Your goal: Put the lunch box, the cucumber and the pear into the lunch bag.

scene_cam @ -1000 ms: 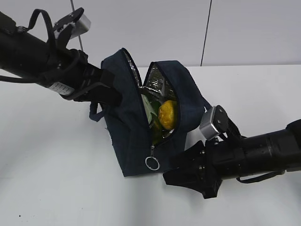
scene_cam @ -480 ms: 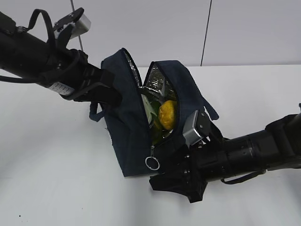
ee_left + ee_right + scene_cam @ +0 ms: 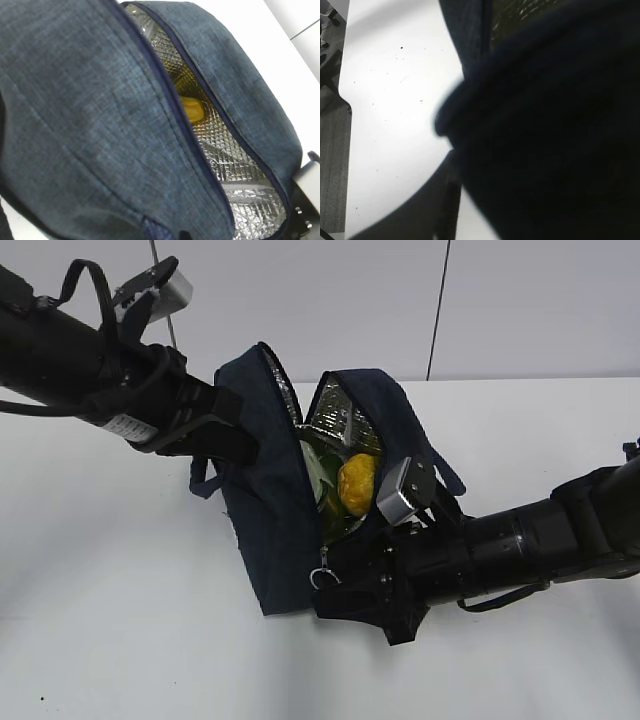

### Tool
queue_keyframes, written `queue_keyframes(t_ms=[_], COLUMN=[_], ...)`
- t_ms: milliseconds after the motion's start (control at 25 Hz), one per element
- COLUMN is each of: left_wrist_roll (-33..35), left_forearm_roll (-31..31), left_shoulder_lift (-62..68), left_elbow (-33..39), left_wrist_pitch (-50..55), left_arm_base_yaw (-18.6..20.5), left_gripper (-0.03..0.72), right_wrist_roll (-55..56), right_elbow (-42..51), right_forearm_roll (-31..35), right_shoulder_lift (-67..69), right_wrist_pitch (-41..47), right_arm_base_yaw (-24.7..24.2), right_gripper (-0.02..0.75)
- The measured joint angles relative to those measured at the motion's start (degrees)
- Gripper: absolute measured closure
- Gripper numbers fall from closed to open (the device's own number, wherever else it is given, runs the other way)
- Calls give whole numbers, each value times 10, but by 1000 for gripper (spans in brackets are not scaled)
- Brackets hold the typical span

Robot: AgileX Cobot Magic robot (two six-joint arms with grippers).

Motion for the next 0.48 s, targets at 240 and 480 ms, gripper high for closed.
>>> queue_keyframes(t_ms=[240, 480], left_wrist_roll=[0, 0], left_forearm_roll=[0, 6], left_shoulder_lift=[0, 0], left_elbow=[0, 0], left_wrist_pitch=[0, 0], left_arm_base_yaw=[0, 0], left_gripper=[687, 687], right_wrist_roll=[11, 40], right_elbow=[0, 0], right_forearm_roll=[0, -1], right_shoulder_lift=[0, 0], right_wrist_pitch=[-5, 19], right_arm_base_yaw=[0, 0], right_gripper=[701, 732])
